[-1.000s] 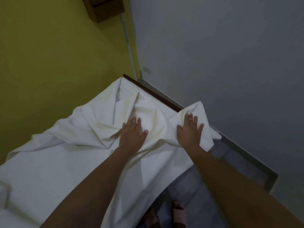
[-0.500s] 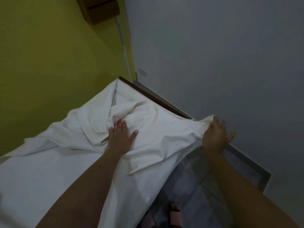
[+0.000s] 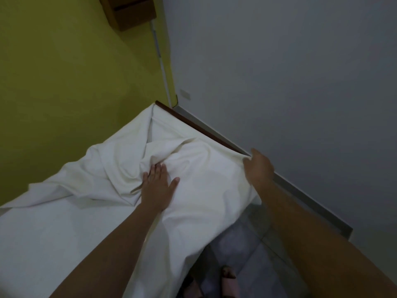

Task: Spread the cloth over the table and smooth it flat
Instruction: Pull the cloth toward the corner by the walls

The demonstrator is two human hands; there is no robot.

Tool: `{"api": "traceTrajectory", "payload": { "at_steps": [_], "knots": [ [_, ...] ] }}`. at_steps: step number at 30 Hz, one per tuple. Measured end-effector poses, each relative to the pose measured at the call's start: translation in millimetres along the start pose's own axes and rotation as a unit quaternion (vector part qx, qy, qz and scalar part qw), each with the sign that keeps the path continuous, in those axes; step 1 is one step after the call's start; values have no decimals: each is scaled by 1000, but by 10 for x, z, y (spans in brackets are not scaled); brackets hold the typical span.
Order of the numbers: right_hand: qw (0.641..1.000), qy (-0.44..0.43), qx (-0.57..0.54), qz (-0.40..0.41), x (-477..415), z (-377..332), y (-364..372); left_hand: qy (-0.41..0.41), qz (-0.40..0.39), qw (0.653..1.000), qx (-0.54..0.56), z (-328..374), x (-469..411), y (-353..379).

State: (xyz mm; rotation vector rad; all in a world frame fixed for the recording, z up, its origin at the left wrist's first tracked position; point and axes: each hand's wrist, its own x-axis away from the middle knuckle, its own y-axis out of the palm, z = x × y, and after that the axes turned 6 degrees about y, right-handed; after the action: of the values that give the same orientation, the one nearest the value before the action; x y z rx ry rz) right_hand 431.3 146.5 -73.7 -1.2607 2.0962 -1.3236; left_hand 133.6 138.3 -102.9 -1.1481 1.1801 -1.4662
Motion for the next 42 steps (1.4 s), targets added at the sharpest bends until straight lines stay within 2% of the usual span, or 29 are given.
{"api": "traceTrajectory", "payload": {
  "at_steps": [3, 10, 14, 22, 27, 31, 34, 37, 40, 42],
  "knots": [
    [999, -2, 42, -12, -31, 32, 114, 10, 25, 1000, 12, -15, 10, 20],
    [989, -71, 88, 99, -92, 155, 167, 103, 96, 990, 4, 223, -145, -44],
    [986, -99, 61, 121, -197, 235, 264, 102, 94, 990, 1, 445, -356, 21],
    [985, -62, 13, 159, -902, 113, -26, 51, 93, 994, -27, 753, -697, 51],
    [988, 33, -67, 136, -1117, -51, -75, 52, 126, 990, -40, 731, -722, 9],
    [1000, -21, -2, 10, -745, -285, 165, 55, 115, 991, -30, 649, -689, 20],
    [995, -54, 55, -66, -457, -331, 362, 57, 113, 992, -21, 642, -684, -5],
    [991, -97, 81, -45, -485, -249, 372, 64, 122, 990, -15, 606, -665, -29],
    [982, -157, 102, 29, -632, -260, 362, 70, 124, 990, -16, 561, -668, -47],
    [979, -162, 111, 55, -814, -302, 334, 75, 126, 989, -16, 556, -681, -64]
  ]
}}
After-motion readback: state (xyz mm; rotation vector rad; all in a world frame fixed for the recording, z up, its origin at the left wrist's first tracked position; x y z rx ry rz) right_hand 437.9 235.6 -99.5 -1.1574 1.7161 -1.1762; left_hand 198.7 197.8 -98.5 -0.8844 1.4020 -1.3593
